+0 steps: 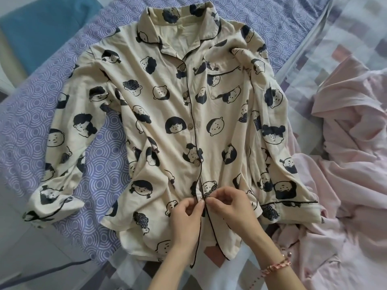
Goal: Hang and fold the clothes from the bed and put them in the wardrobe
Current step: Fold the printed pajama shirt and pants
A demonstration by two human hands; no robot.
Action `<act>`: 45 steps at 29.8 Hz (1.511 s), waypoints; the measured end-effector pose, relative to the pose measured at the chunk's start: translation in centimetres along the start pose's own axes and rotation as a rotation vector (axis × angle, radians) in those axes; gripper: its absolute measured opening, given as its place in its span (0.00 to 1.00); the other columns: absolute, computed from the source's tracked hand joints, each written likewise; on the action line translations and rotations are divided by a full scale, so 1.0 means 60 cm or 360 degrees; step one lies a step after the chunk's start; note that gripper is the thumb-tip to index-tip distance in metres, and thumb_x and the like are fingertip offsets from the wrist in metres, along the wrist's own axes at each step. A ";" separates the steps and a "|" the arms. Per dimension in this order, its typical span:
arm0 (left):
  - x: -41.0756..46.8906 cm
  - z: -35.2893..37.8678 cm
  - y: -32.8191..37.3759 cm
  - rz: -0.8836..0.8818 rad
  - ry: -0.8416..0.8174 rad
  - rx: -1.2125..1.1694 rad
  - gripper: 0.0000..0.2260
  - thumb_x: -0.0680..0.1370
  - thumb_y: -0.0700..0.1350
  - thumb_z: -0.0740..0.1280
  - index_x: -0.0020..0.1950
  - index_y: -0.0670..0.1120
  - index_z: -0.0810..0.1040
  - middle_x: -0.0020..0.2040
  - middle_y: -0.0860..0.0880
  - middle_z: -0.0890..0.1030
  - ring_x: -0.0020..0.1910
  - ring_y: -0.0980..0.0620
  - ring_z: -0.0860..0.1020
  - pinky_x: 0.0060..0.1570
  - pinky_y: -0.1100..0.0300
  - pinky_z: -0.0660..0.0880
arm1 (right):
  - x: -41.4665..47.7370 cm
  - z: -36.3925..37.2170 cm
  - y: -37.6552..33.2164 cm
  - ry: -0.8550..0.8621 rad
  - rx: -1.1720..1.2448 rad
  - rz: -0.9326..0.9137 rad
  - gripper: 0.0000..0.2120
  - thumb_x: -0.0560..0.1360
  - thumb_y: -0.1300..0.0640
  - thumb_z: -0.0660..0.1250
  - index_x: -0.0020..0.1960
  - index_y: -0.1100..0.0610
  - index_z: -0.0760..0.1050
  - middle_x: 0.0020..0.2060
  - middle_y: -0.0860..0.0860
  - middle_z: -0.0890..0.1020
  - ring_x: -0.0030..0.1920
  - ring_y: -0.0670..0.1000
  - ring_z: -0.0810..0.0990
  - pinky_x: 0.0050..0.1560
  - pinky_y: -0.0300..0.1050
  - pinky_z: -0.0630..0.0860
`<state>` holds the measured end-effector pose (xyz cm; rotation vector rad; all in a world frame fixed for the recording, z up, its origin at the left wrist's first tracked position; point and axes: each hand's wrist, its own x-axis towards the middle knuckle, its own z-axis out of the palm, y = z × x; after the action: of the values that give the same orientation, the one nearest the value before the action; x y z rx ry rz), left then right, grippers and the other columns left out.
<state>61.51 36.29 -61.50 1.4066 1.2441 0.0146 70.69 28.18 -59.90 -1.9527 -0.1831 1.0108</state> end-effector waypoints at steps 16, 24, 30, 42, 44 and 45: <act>0.003 -0.016 0.004 0.0033 -0.0245 -0.0271 0.11 0.74 0.32 0.67 0.36 0.44 0.78 0.27 0.53 0.80 0.28 0.61 0.76 0.36 0.66 0.75 | -0.005 0.019 0.017 0.0031 0.0054 -0.0041 0.14 0.73 0.67 0.68 0.37 0.49 0.78 0.32 0.47 0.81 0.37 0.47 0.80 0.45 0.50 0.79; 0.010 -0.009 -0.013 0.0622 0.0050 0.0389 0.07 0.72 0.43 0.67 0.35 0.53 0.74 0.33 0.54 0.78 0.35 0.57 0.76 0.36 0.68 0.72 | -0.017 0.037 0.005 0.0183 0.0009 -0.0035 0.03 0.74 0.57 0.69 0.42 0.55 0.79 0.35 0.49 0.83 0.38 0.43 0.80 0.41 0.36 0.76; 0.002 -0.015 0.000 0.0625 0.0098 0.0240 0.08 0.71 0.43 0.69 0.35 0.55 0.75 0.34 0.54 0.79 0.36 0.57 0.77 0.36 0.70 0.72 | -0.019 0.054 0.004 0.0442 0.0339 0.0199 0.09 0.75 0.60 0.68 0.36 0.56 0.78 0.30 0.50 0.80 0.31 0.44 0.75 0.36 0.38 0.72; -0.023 -0.076 -0.015 0.0523 -0.0267 0.0420 0.11 0.78 0.39 0.64 0.45 0.56 0.75 0.45 0.57 0.78 0.44 0.63 0.76 0.45 0.70 0.72 | -0.062 -0.014 0.047 0.0209 -0.0555 -0.0279 0.21 0.69 0.77 0.56 0.46 0.54 0.75 0.44 0.47 0.76 0.46 0.45 0.75 0.49 0.28 0.70; -0.035 -0.081 -0.040 0.0688 -0.0274 0.0626 0.07 0.78 0.43 0.63 0.44 0.54 0.77 0.45 0.59 0.76 0.46 0.61 0.75 0.48 0.65 0.73 | -0.081 -0.032 0.061 0.0398 -0.0711 -0.0423 0.20 0.63 0.75 0.54 0.47 0.59 0.77 0.45 0.48 0.73 0.47 0.46 0.72 0.51 0.25 0.66; -0.040 -0.081 -0.046 0.0759 -0.0256 0.0725 0.06 0.77 0.46 0.62 0.45 0.52 0.78 0.44 0.59 0.75 0.46 0.60 0.74 0.48 0.61 0.73 | -0.088 -0.042 0.064 0.0550 -0.0743 -0.0443 0.20 0.61 0.73 0.54 0.46 0.61 0.77 0.45 0.50 0.73 0.48 0.47 0.71 0.51 0.26 0.65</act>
<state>55.62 37.40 -60.52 2.0345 0.7809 -0.0568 68.07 21.72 -59.15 -2.4033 -0.5151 0.4613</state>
